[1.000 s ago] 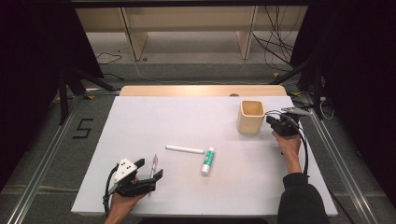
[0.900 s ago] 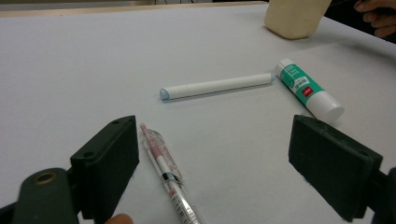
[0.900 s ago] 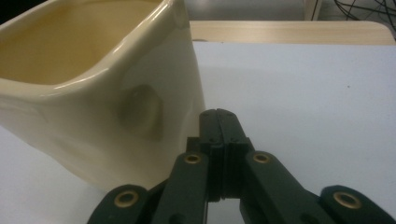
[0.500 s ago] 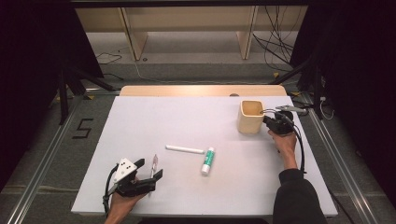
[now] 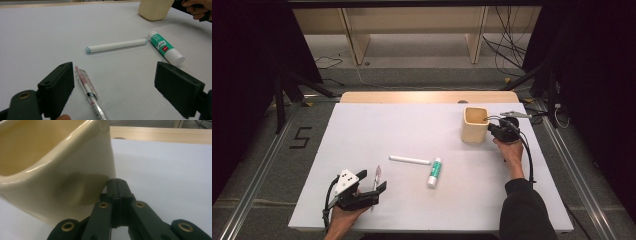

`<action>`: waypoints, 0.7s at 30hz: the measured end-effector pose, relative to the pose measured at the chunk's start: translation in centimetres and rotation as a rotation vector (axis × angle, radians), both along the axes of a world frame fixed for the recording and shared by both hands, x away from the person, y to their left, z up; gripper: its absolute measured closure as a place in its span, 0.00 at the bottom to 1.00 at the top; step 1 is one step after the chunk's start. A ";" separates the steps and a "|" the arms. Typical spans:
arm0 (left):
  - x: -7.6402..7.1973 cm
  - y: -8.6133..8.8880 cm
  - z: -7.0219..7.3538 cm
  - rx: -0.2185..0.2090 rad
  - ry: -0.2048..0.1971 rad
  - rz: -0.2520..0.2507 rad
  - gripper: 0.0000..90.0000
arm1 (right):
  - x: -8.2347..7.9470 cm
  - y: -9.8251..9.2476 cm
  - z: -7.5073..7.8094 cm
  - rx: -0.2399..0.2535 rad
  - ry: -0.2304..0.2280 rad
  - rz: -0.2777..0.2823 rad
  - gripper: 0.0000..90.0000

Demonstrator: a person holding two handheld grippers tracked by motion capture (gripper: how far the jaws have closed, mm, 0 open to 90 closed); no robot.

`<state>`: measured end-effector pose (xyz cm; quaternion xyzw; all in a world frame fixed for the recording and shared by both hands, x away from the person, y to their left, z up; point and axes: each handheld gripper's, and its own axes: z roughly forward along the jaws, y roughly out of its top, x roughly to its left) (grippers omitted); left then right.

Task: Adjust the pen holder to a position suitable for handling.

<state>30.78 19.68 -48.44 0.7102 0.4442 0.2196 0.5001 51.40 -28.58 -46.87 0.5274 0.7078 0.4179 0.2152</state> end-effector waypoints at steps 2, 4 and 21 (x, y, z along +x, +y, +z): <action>0.0 0.0 0.0 -0.002 0.000 0.003 0.18 | 0.3 1.3 0.0 -0.008 0.001 0.020 1.00; 0.0 0.1 0.0 -0.001 0.000 0.003 0.18 | 0.5 2.1 0.0 -0.012 0.001 0.032 1.00; 0.0 0.0 0.0 -0.003 0.000 0.000 0.18 | 1.3 7.1 -0.1 -0.012 0.004 0.091 1.00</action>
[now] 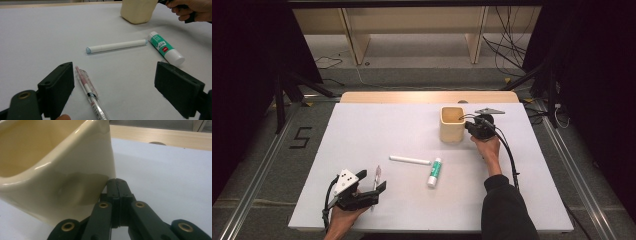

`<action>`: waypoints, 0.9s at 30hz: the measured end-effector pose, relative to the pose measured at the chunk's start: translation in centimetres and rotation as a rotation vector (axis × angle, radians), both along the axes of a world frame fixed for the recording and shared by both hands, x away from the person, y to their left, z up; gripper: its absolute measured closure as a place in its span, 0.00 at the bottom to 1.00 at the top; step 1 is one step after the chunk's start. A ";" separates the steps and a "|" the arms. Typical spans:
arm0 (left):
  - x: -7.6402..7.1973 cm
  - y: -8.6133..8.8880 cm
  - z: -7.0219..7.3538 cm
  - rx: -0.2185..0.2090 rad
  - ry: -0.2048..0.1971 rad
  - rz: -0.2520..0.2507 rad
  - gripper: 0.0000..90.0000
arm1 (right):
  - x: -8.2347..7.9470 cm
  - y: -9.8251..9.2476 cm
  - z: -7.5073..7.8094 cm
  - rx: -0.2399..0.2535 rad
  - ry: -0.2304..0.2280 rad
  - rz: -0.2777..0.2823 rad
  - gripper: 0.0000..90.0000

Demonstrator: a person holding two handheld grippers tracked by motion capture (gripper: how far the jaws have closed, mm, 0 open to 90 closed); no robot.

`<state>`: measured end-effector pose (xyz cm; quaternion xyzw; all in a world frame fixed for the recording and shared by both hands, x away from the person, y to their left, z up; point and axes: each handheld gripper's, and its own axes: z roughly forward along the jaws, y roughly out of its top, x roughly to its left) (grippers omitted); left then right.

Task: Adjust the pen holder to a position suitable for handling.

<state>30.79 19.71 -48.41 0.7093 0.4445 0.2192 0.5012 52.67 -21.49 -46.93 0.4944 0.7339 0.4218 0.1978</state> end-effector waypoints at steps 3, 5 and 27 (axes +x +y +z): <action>0.0 0.0 0.0 0.001 0.001 0.000 0.18 | 0.0 0.5 0.0 0.004 0.002 0.001 1.00; 0.0 0.0 0.0 0.001 0.002 0.001 0.18 | 0.1 0.6 0.0 0.003 0.002 0.004 1.00; 0.1 -0.1 0.0 0.004 0.012 0.007 0.18 | 0.3 5.3 -0.1 0.011 0.005 0.051 1.00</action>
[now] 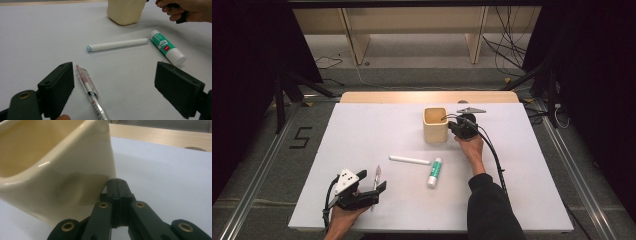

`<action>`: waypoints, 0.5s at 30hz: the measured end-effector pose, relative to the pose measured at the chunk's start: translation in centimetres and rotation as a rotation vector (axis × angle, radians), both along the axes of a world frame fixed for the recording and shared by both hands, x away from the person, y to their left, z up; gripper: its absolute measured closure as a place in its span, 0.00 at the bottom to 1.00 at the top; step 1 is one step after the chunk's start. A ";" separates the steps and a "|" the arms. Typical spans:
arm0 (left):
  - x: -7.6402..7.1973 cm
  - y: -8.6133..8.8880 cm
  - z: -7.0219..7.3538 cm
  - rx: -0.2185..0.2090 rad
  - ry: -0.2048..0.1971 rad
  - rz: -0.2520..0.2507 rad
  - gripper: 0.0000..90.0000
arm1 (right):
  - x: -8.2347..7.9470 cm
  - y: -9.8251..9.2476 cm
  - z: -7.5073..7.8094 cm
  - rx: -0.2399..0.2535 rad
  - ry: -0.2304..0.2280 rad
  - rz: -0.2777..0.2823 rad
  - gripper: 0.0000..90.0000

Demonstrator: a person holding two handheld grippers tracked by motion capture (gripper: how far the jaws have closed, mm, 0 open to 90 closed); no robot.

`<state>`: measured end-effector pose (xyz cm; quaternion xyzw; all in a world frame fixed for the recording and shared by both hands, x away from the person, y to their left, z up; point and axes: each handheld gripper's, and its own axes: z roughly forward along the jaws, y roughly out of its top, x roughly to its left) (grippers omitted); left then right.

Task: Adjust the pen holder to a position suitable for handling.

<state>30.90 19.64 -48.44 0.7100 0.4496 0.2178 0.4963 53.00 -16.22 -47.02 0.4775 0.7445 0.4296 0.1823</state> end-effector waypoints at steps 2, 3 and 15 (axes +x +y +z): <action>0.0 0.0 0.0 0.003 0.002 -0.001 0.18 | 0.0 0.1 0.0 -0.001 0.000 0.002 1.00; 0.0 0.0 0.0 0.003 0.003 0.000 0.18 | -0.1 0.4 0.0 -0.002 0.000 0.004 1.00; 0.1 0.0 0.0 0.006 0.013 0.006 0.17 | -0.2 1.3 -0.5 -0.006 0.013 0.014 1.00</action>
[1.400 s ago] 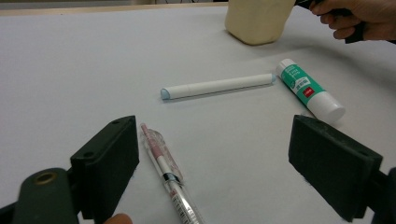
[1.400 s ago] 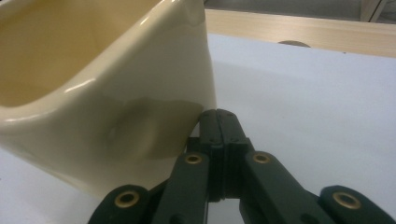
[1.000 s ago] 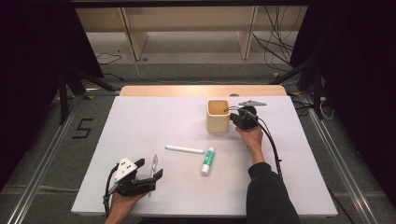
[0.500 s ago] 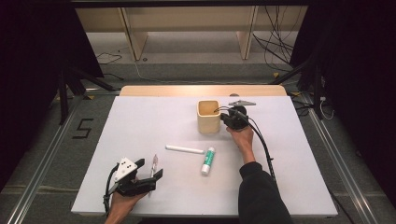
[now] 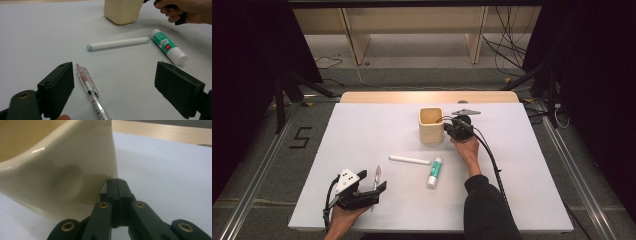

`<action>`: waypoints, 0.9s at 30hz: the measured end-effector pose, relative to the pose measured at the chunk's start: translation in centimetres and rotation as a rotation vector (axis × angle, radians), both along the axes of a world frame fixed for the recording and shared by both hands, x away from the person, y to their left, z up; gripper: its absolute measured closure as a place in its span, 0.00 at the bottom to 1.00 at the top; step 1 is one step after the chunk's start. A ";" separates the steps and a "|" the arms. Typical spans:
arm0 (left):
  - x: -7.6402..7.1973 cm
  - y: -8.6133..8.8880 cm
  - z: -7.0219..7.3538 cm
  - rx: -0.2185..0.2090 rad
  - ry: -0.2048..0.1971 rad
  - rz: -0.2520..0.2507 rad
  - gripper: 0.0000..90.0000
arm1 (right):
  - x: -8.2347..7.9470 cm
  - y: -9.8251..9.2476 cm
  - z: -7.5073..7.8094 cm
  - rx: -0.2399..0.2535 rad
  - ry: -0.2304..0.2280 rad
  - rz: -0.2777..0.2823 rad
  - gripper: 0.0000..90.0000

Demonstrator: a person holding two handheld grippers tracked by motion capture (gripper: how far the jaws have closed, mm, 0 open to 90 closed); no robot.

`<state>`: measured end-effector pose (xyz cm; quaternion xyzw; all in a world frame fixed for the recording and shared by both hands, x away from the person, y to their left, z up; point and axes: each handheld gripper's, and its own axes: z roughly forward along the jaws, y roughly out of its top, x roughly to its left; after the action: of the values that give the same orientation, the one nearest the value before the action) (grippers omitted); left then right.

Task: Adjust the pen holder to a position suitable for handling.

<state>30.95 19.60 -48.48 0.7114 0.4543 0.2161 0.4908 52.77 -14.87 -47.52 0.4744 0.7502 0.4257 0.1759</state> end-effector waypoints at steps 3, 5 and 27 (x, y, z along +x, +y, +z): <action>0.0 0.0 0.0 0.001 0.001 0.000 0.17 | -0.1 0.1 0.0 -0.001 0.002 -0.004 1.00; 0.0 0.0 0.0 0.001 0.002 0.000 0.17 | -0.1 0.1 0.0 0.001 0.004 -0.005 1.00; 0.4 0.1 0.2 0.020 0.099 0.085 0.17 | -3.2 -5.7 4.0 -0.016 -0.078 -0.090 0.58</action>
<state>31.35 19.74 -48.31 0.7060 0.5058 0.2059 0.4509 49.56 -20.61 -43.56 0.4893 0.7240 0.4297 0.2277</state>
